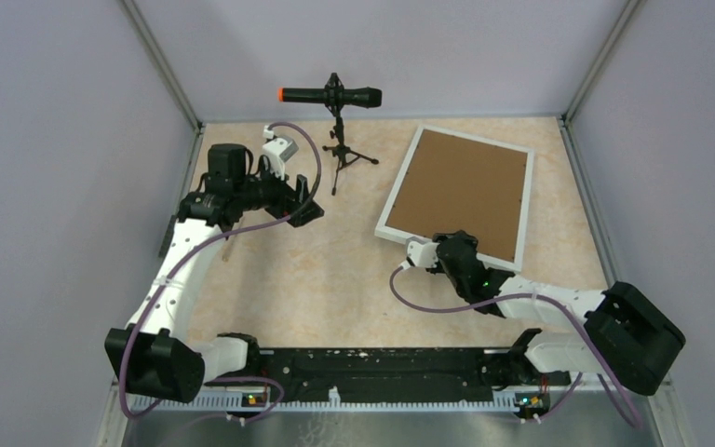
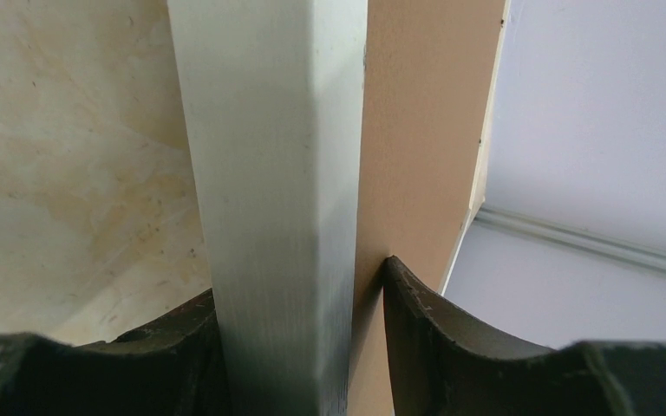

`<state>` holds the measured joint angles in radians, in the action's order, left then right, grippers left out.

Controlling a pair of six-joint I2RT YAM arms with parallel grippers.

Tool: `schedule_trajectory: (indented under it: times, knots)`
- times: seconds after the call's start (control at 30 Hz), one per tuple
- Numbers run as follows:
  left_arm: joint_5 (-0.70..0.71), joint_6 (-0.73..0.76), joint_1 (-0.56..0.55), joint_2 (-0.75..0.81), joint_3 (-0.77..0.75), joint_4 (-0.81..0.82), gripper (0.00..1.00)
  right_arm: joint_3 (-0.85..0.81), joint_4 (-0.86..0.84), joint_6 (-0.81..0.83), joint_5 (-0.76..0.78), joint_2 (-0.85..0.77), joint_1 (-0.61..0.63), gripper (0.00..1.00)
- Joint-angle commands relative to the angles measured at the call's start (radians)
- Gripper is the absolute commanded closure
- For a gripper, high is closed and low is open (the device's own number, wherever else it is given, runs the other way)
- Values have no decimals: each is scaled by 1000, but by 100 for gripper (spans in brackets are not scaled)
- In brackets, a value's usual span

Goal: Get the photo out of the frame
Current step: Turn over the photo frame at the center of the board.

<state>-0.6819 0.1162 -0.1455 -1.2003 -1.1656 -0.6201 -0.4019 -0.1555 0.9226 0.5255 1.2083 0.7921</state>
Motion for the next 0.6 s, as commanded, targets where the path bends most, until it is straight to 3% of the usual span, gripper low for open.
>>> schedule_trajectory:
  times: [0.0,0.43,0.57]
  knots:
    - [4,-12,1,29,17,46,1,-2,9,-139,-195,59,58,55]
    - [18,6,22,25,41,24,1,-78,98,-249,-246,212,165,51]
    - [18,30,23,21,42,10,1,-89,136,-263,-303,219,189,35]
